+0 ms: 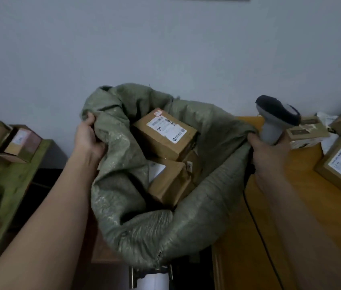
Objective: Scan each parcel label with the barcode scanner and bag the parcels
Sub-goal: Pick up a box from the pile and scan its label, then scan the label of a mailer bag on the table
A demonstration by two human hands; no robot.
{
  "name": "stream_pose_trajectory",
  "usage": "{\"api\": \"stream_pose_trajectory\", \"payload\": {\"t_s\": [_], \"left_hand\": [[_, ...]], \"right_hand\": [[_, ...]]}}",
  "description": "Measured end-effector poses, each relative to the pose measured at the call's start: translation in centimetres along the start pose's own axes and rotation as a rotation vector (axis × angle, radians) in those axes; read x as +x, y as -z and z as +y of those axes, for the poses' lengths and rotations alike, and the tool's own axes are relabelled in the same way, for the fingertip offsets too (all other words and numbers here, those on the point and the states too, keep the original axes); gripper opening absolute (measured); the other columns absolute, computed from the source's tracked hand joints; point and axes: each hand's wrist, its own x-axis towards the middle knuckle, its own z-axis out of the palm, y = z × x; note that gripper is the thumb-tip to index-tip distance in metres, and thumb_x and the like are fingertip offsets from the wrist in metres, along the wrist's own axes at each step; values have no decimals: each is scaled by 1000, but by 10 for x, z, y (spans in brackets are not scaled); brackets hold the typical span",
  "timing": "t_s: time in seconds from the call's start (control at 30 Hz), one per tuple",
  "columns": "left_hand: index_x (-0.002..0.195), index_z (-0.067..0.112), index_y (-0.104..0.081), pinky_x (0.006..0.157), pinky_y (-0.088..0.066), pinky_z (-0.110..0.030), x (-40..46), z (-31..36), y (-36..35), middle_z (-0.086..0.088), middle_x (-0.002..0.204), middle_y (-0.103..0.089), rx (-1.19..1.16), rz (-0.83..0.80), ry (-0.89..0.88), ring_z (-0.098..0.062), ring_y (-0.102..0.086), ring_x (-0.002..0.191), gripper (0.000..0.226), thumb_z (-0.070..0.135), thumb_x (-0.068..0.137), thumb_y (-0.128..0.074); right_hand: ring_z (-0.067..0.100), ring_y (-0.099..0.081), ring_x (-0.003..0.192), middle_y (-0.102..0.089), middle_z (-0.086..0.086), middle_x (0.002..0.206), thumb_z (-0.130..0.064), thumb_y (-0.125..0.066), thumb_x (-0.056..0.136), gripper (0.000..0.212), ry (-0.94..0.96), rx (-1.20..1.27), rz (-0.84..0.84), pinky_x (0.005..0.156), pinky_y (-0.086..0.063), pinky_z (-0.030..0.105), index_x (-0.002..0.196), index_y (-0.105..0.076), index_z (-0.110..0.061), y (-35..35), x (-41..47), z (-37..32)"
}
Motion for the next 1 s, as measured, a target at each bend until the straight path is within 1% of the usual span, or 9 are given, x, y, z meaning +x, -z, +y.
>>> {"api": "stream_pose_trajectory", "payload": {"t_s": [0.1, 0.3, 0.5, 0.6, 0.67, 0.73, 0.83, 0.9, 1.0], "left_hand": [[129, 7, -56, 72, -52, -42, -9, 2, -1, -15, 121, -64, 68, 45, 42, -29, -63, 105, 41, 33, 103, -38], [113, 10, -63, 83, -52, -41, -13, 14, 1, -12, 113, -68, 78, 59, -53, -29, -65, 103, 33, 25, 101, -37], [125, 6, -59, 90, -54, -46, 12, -14, 31, -14, 124, -64, 528, 392, -46, -31, -64, 105, 40, 18, 88, -49], [135, -2, -43, 103, -43, -46, -9, -31, 20, -21, 140, -47, 935, 670, -211, -38, -49, 124, 50, 19, 90, -52], [136, 0, -34, 106, -32, -50, -36, -51, 8, -23, 142, -34, 1262, 693, -400, -41, -35, 130, 56, 16, 87, -56], [131, 3, -38, 106, -28, -52, -56, -74, 0, -23, 138, -33, 1538, 536, -625, -42, -32, 128, 55, 15, 82, -60], [119, 9, -56, 97, -39, -40, -74, -118, -16, -15, 123, -50, 1683, 25, -729, -31, -47, 117, 33, 11, 85, -59], [117, 15, -61, 84, -46, -28, -94, -154, -29, -8, 118, -59, 1610, -415, -377, -23, -58, 109, 28, 9, 90, -56], [140, 33, -46, 82, -52, -33, -123, -208, -38, -3, 130, -53, 1666, -895, 464, -23, -58, 110, 45, 16, 98, -50]], "right_hand": [[31, -63, 101, -58, 2, 98, -3, -66, 89, 40, -81, -19, -46, 80, -54, 38, 125, -53, -11, 1, 4, -5], [18, -58, 113, -55, 4, 131, -9, -68, 88, 62, 41, 52, 173, 101, -49, 34, 143, -40, -17, 22, 10, -6], [36, -61, 103, -55, 10, 110, -5, -63, 92, 54, -329, 1, 125, 92, -53, 55, 139, -37, -13, 47, 25, 18], [32, -61, 99, -54, 12, 113, -4, -63, 92, 56, -391, -51, 174, 87, -55, 46, 139, -36, -16, 60, 25, 38], [28, -59, 92, -57, 16, 118, -4, -64, 90, 44, -412, -66, 209, 75, -52, 38, 124, -41, -19, 70, 22, 49], [25, -58, 82, -58, 15, 117, -3, -64, 89, 43, -432, -89, 230, 62, -48, 35, 125, -44, -14, 80, 20, 57], [21, -54, 67, -58, 12, 101, -2, -63, 89, 45, -438, -125, 239, 56, -46, 34, 130, -46, -13, 92, 18, 62], [23, -60, 72, -60, 11, 98, -3, -64, 90, 42, -441, -125, 229, 62, -51, 36, 127, -48, -13, 99, 17, 63], [24, -61, 75, -59, 10, 92, -6, -67, 90, 38, -431, -150, 190, 65, -51, 37, 123, -49, -11, 111, 14, 64]]}}
